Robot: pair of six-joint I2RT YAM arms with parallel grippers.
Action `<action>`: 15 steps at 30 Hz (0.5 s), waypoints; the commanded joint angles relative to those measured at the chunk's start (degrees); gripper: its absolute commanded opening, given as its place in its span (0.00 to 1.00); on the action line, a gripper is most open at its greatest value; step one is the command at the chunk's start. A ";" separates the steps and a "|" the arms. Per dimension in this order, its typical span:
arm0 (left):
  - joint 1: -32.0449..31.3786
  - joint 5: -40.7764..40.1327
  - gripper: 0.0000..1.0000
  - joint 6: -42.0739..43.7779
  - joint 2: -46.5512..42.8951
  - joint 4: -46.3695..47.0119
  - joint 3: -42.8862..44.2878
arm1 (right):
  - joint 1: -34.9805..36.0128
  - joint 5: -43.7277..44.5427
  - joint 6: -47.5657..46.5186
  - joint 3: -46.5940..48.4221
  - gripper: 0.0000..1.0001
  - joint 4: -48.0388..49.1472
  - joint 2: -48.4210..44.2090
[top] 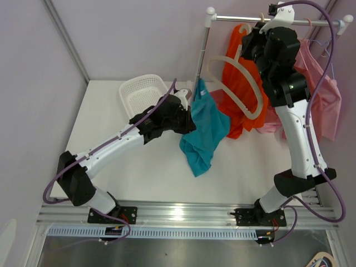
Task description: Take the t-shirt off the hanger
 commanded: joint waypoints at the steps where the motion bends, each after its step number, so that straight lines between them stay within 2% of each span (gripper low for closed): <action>1: 0.47 -1.66 0.01 -1.85 -0.54 -5.16 6.26 | -2.87 -7.29 -1.85 5.54 0.00 4.57 4.85; 4: 4.15 -0.72 0.01 -2.21 -1.50 -7.73 6.79 | -3.75 -9.23 -2.64 9.93 0.00 5.18 9.06; 9: 5.14 0.08 0.01 1.56 -6.42 -7.37 8.19 | -4.37 -9.41 -3.96 14.95 0.00 5.89 14.17; 15: 5.22 0.17 0.01 4.46 -10.38 -13.61 20.57 | -4.99 -9.85 -4.92 15.92 0.00 9.40 16.29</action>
